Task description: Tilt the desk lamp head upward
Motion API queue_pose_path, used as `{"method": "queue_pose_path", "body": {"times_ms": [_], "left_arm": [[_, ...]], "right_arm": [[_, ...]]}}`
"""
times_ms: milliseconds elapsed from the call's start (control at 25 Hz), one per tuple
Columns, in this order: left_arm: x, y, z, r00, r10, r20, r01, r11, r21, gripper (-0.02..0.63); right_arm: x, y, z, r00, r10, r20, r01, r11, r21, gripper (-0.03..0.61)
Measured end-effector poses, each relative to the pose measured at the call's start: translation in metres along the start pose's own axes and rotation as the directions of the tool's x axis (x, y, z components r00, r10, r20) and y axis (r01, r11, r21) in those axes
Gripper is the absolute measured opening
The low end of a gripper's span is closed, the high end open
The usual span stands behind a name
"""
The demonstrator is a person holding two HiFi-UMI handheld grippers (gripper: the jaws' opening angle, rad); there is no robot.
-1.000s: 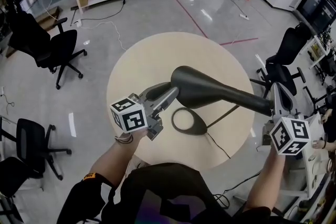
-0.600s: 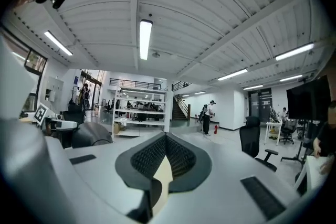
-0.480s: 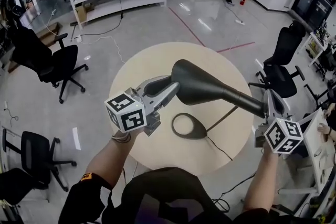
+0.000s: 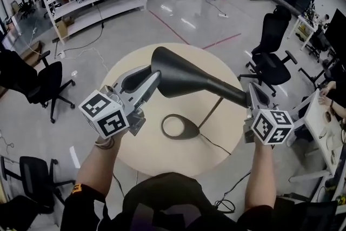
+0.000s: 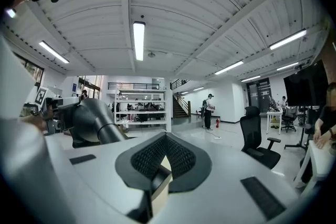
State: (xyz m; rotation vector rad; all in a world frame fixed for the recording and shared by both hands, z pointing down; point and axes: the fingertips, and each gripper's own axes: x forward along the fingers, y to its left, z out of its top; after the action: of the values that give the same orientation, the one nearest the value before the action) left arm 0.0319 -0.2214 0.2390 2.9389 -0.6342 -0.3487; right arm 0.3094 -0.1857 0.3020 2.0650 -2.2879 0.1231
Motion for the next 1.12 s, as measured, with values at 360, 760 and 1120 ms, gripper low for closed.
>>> {"method": "queue_pose_path", "body": {"times_ms": [360,760,1120], "left_arm": [[0.011,-0.03,0.061,0.995,-0.03,0.097,0.02,0.994,0.106,0.126],[0.037,-0.046,0.081,0.991,-0.079,0.113,0.06,0.985,0.16,0.118],[0.059,-0.066,0.087,0.983,-0.136,0.123,0.112,0.976,0.185,0.11]], "right_arm": [[0.001,0.023,-0.05,0.993,0.018,-0.114,-0.023,0.999,-0.042,0.009],[0.015,0.032,-0.06,0.99,-0.028,-0.14,0.011,0.993,-0.118,0.009],[0.023,0.036,-0.071,0.986,-0.044,-0.161,0.022,0.99,-0.14,0.009]]}}
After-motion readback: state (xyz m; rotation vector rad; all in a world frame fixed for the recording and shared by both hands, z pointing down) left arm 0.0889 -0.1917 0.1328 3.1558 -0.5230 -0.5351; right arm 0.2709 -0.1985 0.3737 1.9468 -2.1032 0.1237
